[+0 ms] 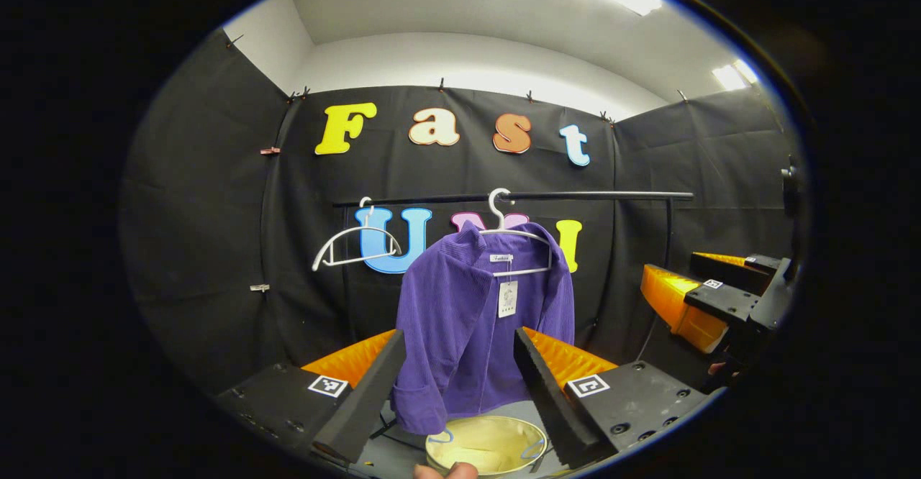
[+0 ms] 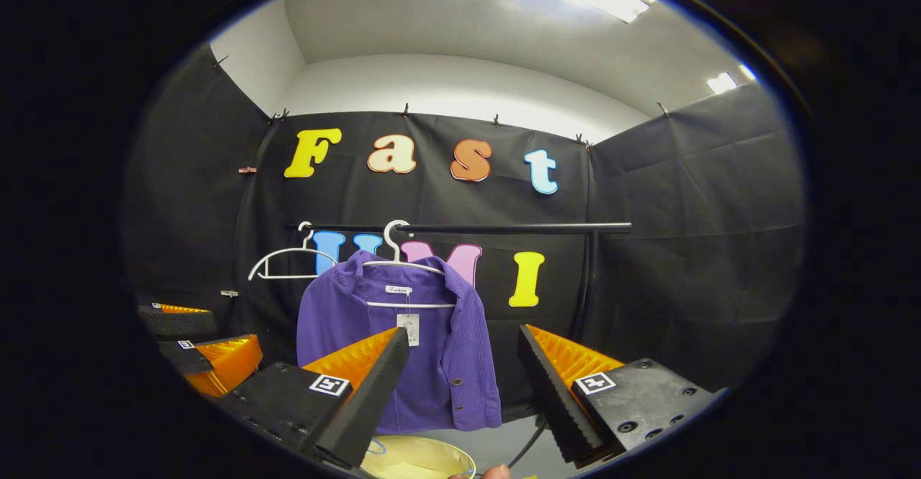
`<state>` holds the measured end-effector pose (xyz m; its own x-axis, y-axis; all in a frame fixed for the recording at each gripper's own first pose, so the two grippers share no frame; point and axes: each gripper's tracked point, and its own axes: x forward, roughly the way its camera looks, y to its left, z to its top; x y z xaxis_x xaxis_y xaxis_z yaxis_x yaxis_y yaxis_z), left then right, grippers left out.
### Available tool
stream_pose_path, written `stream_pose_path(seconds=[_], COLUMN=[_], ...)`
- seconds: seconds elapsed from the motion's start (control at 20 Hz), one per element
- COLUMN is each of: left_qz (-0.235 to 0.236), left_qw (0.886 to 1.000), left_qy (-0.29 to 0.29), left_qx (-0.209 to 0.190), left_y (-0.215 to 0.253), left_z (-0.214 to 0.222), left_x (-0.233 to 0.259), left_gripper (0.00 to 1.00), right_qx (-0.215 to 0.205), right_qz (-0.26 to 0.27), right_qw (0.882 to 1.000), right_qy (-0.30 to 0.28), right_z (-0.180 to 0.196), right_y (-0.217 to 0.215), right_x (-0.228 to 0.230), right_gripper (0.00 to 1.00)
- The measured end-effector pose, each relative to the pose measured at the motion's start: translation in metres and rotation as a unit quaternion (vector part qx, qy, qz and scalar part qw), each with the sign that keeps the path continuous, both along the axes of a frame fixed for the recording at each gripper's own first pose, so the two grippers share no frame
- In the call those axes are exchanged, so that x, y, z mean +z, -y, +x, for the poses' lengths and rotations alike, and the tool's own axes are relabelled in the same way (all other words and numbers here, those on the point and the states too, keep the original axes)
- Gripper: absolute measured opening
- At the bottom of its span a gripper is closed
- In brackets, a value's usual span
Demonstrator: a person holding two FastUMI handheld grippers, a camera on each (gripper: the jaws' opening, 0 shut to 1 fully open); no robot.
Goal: Grasp the clothes on the hanger with both hands and then place them into the laundry hamper below.
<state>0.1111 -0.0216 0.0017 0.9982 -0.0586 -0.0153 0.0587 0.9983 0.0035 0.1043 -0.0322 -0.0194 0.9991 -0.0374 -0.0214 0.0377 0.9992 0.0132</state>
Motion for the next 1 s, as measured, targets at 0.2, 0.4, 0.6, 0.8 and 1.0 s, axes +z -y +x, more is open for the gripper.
stream_pose_path(seconds=[0.2,0.4,0.6,0.8,1.0], left_qz=[0.013,0.012,0.014,0.014,0.033], left_qw=[1.000,1.000,0.999,0.998,0.995], left_qy=[0.004,0.003,0.007,0.005,0.003], left_qx=[0.005,0.007,0.028,0.064,0.093], left_y=[0.014,0.032,0.043,0.040,0.038], left_z=[0.051,0.105,0.152,0.198,0.234], left_x=[0.003,0.004,0.003,-0.005,-0.012], left_gripper=[0.95,0.95,0.95,0.95,0.95], right_qx=[0.006,0.016,0.029,0.043,0.060], right_qz=[0.003,0.010,0.012,0.014,0.029], right_qw=[1.000,1.000,1.000,0.999,0.998], right_qy=[0.006,0.003,0.003,0.001,-0.014], right_z=[0.044,0.091,0.130,0.161,0.189], right_y=[0.011,0.021,0.027,0.028,0.025], right_x=[-0.007,-0.022,-0.033,-0.049,-0.070], right_gripper=[0.97,0.97,0.97,0.97,0.97])
